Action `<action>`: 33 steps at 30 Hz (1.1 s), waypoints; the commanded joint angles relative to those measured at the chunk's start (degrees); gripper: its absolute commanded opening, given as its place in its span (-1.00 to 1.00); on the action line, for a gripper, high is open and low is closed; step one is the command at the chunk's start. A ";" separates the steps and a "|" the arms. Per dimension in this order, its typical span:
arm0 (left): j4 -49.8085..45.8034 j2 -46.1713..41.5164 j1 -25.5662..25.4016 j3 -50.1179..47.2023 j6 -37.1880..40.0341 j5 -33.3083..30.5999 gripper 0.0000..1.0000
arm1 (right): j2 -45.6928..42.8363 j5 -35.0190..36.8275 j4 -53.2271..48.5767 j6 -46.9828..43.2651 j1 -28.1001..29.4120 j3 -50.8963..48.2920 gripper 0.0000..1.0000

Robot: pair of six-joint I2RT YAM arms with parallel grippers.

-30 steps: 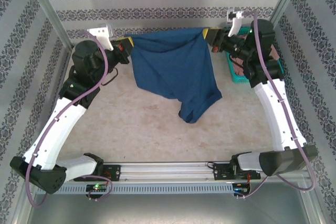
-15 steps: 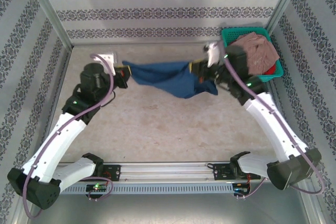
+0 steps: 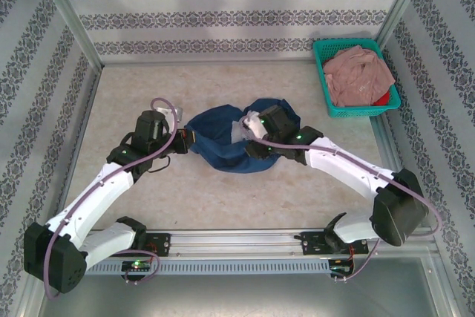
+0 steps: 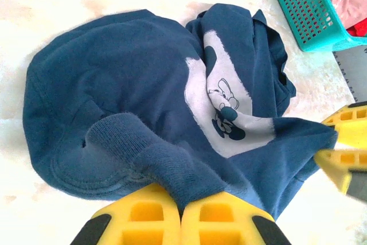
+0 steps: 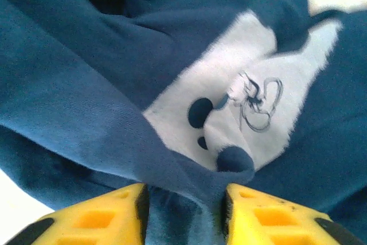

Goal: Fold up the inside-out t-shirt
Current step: Flatten out the T-shirt at the center of the table, then adjust the T-shirt at the center of the table.

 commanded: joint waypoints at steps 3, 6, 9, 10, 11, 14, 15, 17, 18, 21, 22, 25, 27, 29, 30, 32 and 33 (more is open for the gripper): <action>0.62 1.08 0.51 2.88 0.07 1.47 -1.00 | 2.38 2.46 2.51 -14.22 6.13 3.20 0.21; 0.58 1.35 0.58 3.44 -0.07 1.77 -1.00 | 3.86 -2.48 1.71 -16.33 7.21 4.52 0.40; 0.17 1.32 0.57 3.89 -0.08 1.69 -1.00 | 6.32 -5.38 0.60 -17.95 8.24 6.46 0.47; 0.07 1.18 0.54 3.98 -0.13 1.65 -1.00 | 7.42 -4.90 0.84 -17.95 8.27 7.33 0.47; -0.02 1.03 0.54 4.05 -0.08 1.64 -1.00 | 8.66 -4.16 1.14 -18.25 8.19 7.85 0.46; -0.28 0.73 0.58 3.99 0.01 1.53 -1.00 | 12.14 -4.19 2.29 -18.95 6.79 9.19 0.39; -0.32 0.58 0.59 3.89 0.01 1.43 -1.00 | 13.05 -5.25 2.33 -18.93 6.16 9.72 0.35; -0.28 0.34 0.51 3.70 -0.15 1.23 -1.00 | 14.88 -7.09 3.48 -18.60 5.23 10.35 0.25; -0.41 0.31 0.58 3.65 -0.15 1.04 -1.00 | 15.48 -7.71 3.60 -18.32 4.98 10.66 0.17; -0.97 0.24 0.54 3.39 0.08 -0.63 -1.00 | 15.76 -12.45 4.91 -13.95 2.87 11.21 -0.45; -1.27 0.30 0.58 3.13 0.22 -1.96 -1.00 | 15.01 -15.83 6.08 -9.99 1.02 11.07 -0.74; -5.08 1.49 0.58 2.68 -0.50 -12.00 -1.00 | 10.28 -29.80 12.69 5.27 -4.90 7.80 -1.00; -8.39 3.55 0.58 3.31 -0.26 -17.88 -0.73 | 7.71 -35.46 18.03 14.94 -7.26 5.08 -1.00; -9.94 4.94 0.35 4.12 0.67 -19.55 -0.38 | 6.94 -37.23 19.52 22.68 -8.61 4.26 -1.00; -9.59 4.80 -0.09 4.00 0.87 -19.14 -0.26 | 7.09 -37.99 19.95 25.94 -9.35 4.11 -1.00; -6.97 2.04 -2.43 2.65 1.55 -18.07 -0.06 | 7.72 -41.05 22.90 32.63 -11.11 3.29 -1.00; -5.10 0.28 -3.93 1.39 1.83 -17.31 0.02 | 7.85 -41.74 24.49 34.84 -11.72 2.67 -1.00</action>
